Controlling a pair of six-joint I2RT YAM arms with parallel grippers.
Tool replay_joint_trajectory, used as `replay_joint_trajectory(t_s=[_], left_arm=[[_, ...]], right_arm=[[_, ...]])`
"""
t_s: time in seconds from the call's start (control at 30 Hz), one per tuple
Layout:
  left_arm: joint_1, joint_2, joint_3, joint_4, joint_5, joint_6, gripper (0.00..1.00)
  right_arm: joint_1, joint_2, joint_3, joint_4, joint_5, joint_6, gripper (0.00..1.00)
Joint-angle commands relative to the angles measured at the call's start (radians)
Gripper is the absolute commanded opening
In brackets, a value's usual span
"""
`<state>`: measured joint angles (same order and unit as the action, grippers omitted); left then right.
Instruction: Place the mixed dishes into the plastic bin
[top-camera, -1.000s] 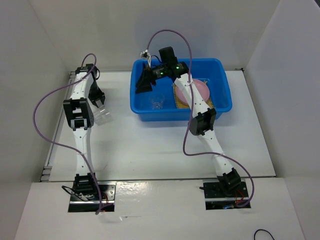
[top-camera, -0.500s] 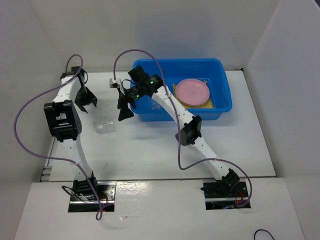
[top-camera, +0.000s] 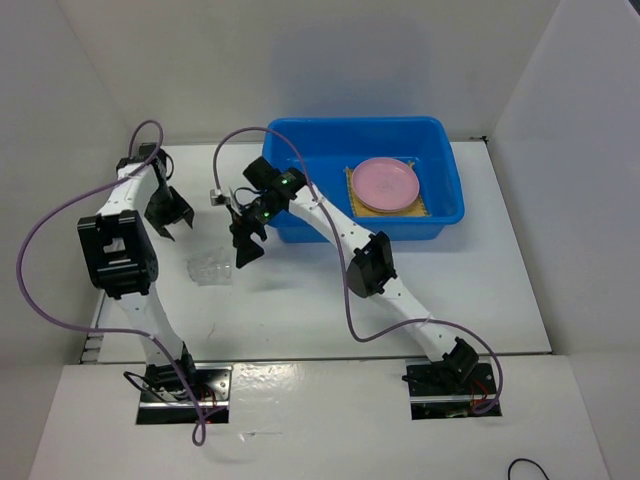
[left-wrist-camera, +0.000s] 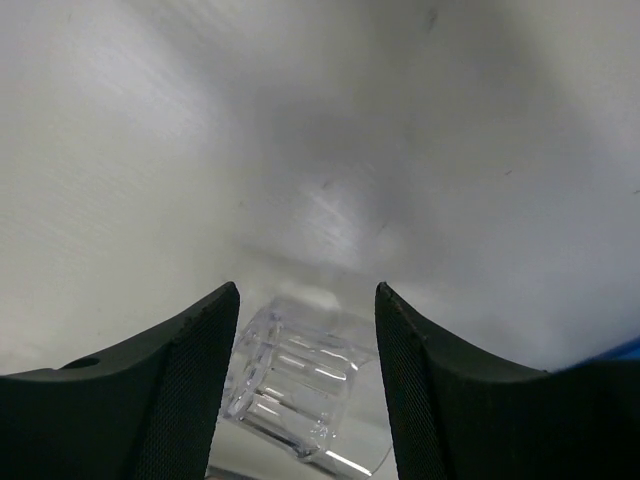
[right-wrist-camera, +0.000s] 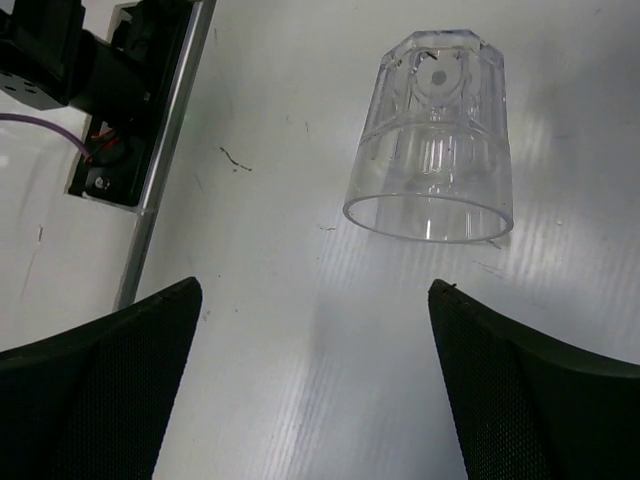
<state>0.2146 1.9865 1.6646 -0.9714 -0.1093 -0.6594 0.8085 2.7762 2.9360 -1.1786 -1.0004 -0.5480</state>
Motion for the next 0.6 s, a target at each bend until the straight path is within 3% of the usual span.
replay_joint_trajectory(t_s=[0.0, 0.17, 0.57], left_arm=[[-0.006, -0.133, -0.052, -0.064, -0.050, -0.019, 0.64], [0.015, -0.294, -0.236, -0.064, -0.003, -0.029, 0.64], [-0.006, -0.436, -0.635, -0.010, 0.141, -0.042, 0.61]], right_arm=[[0.020, 0.011, -0.017, -0.059, -0.030, -0.012, 0.98], [0.049, 0.020, -0.037, -0.082, -0.053, -0.032, 0.98], [0.080, 0.062, -0.037, -0.118, -0.121, -0.076, 0.93]])
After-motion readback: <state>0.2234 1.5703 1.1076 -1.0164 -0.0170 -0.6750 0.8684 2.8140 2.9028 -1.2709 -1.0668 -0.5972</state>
